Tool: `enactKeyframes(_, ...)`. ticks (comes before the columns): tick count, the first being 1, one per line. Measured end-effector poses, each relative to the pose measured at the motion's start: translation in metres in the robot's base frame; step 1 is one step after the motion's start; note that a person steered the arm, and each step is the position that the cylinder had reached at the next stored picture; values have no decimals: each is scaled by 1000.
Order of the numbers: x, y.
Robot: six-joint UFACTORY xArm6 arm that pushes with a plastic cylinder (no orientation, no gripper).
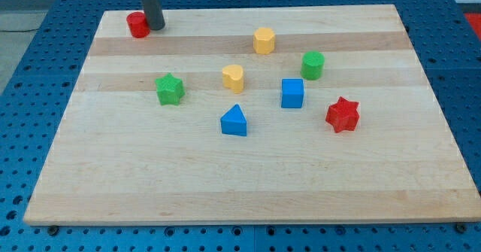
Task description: Push the red circle to the top left corner of the board
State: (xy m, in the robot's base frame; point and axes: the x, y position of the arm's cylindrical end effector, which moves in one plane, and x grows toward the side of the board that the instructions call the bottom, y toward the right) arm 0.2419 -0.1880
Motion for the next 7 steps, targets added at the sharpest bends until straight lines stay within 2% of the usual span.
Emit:
enactKeyframes(2,42,-22)
enactKeyframes(5,21,-25)
enactKeyframes(7,11,-7)
